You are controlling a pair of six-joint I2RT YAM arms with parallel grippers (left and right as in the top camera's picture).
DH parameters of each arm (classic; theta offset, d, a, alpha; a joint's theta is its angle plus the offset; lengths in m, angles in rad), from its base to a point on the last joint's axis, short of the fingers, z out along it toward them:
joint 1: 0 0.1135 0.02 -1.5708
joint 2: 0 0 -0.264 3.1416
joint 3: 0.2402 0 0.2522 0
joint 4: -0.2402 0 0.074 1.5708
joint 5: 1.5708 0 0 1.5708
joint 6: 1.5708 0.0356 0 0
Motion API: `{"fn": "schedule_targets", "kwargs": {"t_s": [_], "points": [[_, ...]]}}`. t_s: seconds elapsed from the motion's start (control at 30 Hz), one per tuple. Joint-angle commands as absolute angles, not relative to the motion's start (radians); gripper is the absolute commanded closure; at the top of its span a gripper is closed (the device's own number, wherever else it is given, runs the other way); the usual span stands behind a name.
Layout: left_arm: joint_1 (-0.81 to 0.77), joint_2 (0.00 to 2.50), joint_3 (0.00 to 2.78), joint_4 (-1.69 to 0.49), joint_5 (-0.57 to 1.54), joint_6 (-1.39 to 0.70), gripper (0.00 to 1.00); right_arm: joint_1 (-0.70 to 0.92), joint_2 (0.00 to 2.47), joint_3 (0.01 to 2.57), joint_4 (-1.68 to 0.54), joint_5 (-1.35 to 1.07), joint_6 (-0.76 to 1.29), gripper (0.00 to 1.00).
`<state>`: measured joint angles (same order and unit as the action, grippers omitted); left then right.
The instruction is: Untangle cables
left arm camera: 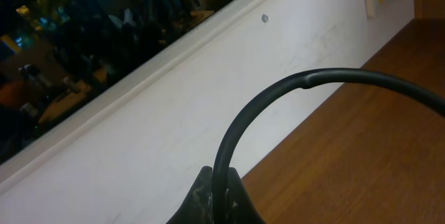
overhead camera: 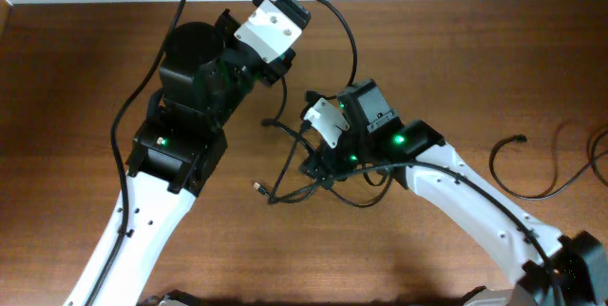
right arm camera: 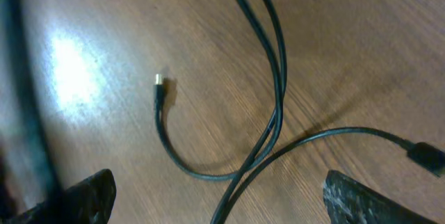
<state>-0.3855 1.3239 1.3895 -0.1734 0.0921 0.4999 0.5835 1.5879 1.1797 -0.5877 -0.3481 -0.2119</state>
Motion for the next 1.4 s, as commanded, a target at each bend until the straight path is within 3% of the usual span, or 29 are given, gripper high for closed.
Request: {"fn": "schedule_targets", "kwargs": {"t_s": [0.0, 0.03, 0.07, 0.23, 0.43, 0.53, 0.7, 0.8, 0.93, 1.0, 1.1, 1.17, 1.27, 1.37], "points": [[-0.381, 1.307, 1.400, -0.177, 0.081, 0.487, 1.00, 0.590, 1.613, 1.182, -0.575, -0.355, -0.173, 0.35], [-0.381, 1.307, 1.400, -0.181, 0.081, 0.487, 1.00, 0.590, 1.613, 1.182, -0.577, -0.354, -0.147, 0.89], [-0.381, 1.307, 1.400, -0.188, 0.081, 0.487, 1.00, 0.590, 1.612, 1.182, -0.579, -0.355, -0.090, 0.96], [-0.380, 1.307, 1.400, -0.225, 0.080, 0.487, 1.00, 0.589, 1.484, 1.184, -0.629, -0.343, -0.006, 0.96], [-0.274, 1.307, 1.400, -0.315, -0.016, 0.487, 1.00, 0.589, 1.015, 1.184, -0.953, 0.205, 0.032, 0.96], [-0.270, 1.307, 1.400, -0.461, -0.015, 0.486, 1.00, 0.589, 0.776, 1.184, -0.966, 0.314, 0.069, 0.96], [-0.270, 1.307, 1.399, -0.580, -0.153, 0.486, 1.00, 0.589, 0.680, 1.184, -1.108, 0.509, 0.140, 0.96], [-0.270, 1.307, 1.399, -0.646, -0.140, 0.482, 1.00, 0.589, 0.680, 1.184, -1.058, 0.528, 0.140, 0.96], [-0.270, 1.307, 1.399, -0.693, -0.020, 0.457, 1.00, 0.587, 0.684, 1.184, -0.807, 0.982, 0.120, 0.96], [-0.270, 1.307, 1.399, -0.696, 0.024, 0.457, 1.00, 0.556, 0.719, 1.184, -0.677, 1.007, -0.031, 0.96], [-0.275, 1.307, 1.399, -0.758, 0.038, 0.457, 1.00, 0.289, 0.882, 1.184, -0.553, 0.895, -0.123, 0.96], [-0.275, 1.307, 1.399, -0.776, 0.039, 0.457, 1.00, -0.002, 1.035, 1.198, -0.505, 0.651, -0.090, 0.97], [-0.275, 1.308, 1.399, -0.790, 0.136, 0.457, 1.00, -0.317, 1.234, 1.318, -0.529, 0.210, 0.019, 0.96], [-0.275, 1.308, 1.399, -0.845, 0.142, 0.457, 1.00, -0.558, 1.533, 1.510, -0.671, -0.046, 0.141, 0.96]]}}
